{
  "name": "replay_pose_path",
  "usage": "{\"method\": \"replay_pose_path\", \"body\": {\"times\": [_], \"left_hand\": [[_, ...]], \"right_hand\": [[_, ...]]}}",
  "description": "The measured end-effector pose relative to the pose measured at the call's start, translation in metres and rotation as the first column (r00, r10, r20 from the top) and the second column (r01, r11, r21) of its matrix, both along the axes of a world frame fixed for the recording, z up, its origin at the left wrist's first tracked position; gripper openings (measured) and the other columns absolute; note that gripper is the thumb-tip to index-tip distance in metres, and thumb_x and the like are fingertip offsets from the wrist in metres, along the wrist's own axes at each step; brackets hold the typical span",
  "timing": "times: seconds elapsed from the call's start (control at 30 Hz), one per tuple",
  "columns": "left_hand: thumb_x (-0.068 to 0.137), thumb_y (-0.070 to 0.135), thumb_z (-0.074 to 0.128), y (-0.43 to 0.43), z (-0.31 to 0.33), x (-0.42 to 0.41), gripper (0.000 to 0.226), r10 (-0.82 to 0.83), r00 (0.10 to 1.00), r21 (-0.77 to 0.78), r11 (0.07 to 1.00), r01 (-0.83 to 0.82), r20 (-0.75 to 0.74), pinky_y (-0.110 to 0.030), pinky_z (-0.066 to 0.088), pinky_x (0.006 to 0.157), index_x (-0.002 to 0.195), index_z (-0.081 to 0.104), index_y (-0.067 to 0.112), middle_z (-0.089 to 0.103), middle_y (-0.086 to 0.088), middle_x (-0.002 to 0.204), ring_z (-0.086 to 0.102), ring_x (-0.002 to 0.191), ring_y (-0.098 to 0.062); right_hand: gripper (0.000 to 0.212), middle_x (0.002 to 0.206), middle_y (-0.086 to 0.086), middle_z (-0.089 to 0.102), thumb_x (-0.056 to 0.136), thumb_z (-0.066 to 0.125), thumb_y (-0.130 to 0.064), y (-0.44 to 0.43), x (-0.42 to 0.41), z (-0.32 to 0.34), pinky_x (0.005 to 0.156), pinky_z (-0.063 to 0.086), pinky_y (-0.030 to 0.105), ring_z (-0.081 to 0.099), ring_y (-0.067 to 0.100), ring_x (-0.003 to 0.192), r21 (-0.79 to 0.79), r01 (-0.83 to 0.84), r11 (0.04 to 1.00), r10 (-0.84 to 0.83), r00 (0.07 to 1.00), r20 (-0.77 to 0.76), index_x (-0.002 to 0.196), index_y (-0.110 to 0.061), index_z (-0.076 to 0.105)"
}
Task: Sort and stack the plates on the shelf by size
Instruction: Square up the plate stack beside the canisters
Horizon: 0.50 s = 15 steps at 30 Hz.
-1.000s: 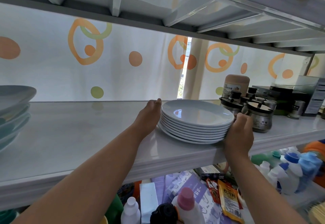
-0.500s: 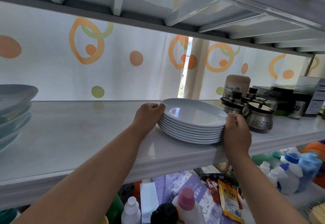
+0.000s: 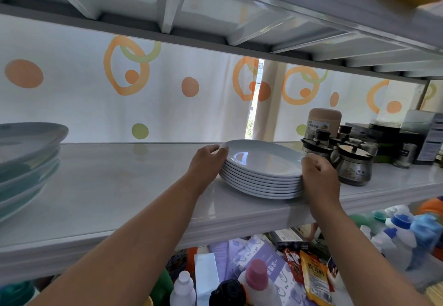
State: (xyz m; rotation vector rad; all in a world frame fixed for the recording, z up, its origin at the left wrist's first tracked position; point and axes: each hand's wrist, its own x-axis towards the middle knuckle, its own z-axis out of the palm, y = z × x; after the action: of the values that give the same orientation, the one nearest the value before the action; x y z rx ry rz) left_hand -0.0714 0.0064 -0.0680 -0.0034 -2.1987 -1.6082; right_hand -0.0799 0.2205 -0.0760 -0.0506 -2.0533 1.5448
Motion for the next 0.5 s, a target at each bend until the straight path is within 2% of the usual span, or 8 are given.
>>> {"method": "replay_pose_path", "body": {"times": [0.1, 0.17, 0.2, 0.27, 0.37, 0.5], "left_hand": [[0.094, 0.036, 0.040, -0.005, 0.004, 0.010, 0.035, 0.133, 0.991, -0.184, 0.974, -0.134, -0.019, -0.029, 0.039, 0.079, 0.097, 0.067, 0.013, 0.062, -0.001, 0.088, 0.055, 0.093, -0.022], [0.091, 0.029, 0.038, -0.011, 0.006, 0.019, 0.033, 0.217, 0.975, -0.257, 0.941, -0.220, -0.041, -0.030, 0.038, 0.072, 0.084, 0.064, 0.010, 0.064, -0.008, 0.082, 0.056, 0.090, -0.032], [0.090, 0.028, 0.038, -0.016, 0.008, 0.023, 0.033, 0.249, 0.967, -0.268, 0.930, -0.252, -0.045, -0.032, 0.039, 0.073, 0.086, 0.063, 0.007, 0.066, -0.015, 0.087, 0.057, 0.092, -0.035], [0.090, 0.028, 0.038, -0.026, 0.012, 0.032, 0.036, 0.316, 0.947, -0.274, 0.907, -0.319, -0.058, -0.031, 0.038, 0.076, 0.100, 0.062, 0.004, 0.066, -0.018, 0.102, 0.057, 0.099, -0.034], [0.090, 0.024, 0.038, -0.041, 0.024, 0.053, 0.033, 0.370, 0.925, -0.280, 0.882, -0.380, -0.088, -0.029, 0.036, 0.078, 0.102, 0.061, 0.003, 0.065, -0.018, 0.108, 0.055, 0.102, -0.035], [0.092, 0.029, 0.041, -0.064, 0.039, 0.096, 0.030, 0.419, 0.896, -0.280, 0.851, -0.443, -0.147, -0.021, 0.033, 0.080, 0.112, 0.062, 0.018, 0.064, -0.001, 0.117, 0.056, 0.106, -0.019]], "right_hand": [[0.046, 0.128, 0.009, 0.059, 0.085, 0.051, -0.036, -0.008, 0.012, 0.006, 0.093, 0.041, 0.035, 0.051, 0.023, 0.115, 0.212, 0.058, 0.976, -0.040, 0.996, -0.085, 0.123, -0.012, 0.059], [0.044, 0.124, 0.011, 0.061, 0.082, 0.052, -0.036, -0.018, 0.022, 0.012, 0.098, 0.040, 0.039, 0.051, 0.026, 0.117, 0.320, 0.107, 0.941, -0.057, 0.985, -0.164, 0.116, -0.010, 0.063], [0.039, 0.122, 0.011, 0.062, 0.084, 0.055, -0.032, -0.025, 0.027, 0.016, 0.098, 0.039, 0.038, 0.051, 0.026, 0.117, 0.351, 0.113, 0.930, -0.047, 0.981, -0.190, 0.114, -0.009, 0.064], [0.034, 0.120, 0.010, 0.062, 0.086, 0.057, -0.025, -0.042, 0.036, 0.023, 0.095, 0.037, 0.033, 0.052, 0.024, 0.114, 0.402, 0.092, 0.911, 0.003, 0.973, -0.230, 0.115, -0.010, 0.063], [0.037, 0.125, 0.005, 0.060, 0.087, 0.057, -0.027, -0.078, 0.053, 0.033, 0.091, 0.035, 0.026, 0.053, 0.020, 0.113, 0.431, -0.018, 0.902, 0.142, 0.956, -0.256, 0.123, -0.017, 0.058], [0.037, 0.128, 0.000, 0.060, 0.088, 0.057, -0.031, -0.136, 0.072, 0.038, 0.091, 0.033, 0.021, 0.054, 0.016, 0.117, 0.426, -0.164, 0.890, 0.295, 0.919, -0.263, 0.124, -0.022, 0.056]]}}
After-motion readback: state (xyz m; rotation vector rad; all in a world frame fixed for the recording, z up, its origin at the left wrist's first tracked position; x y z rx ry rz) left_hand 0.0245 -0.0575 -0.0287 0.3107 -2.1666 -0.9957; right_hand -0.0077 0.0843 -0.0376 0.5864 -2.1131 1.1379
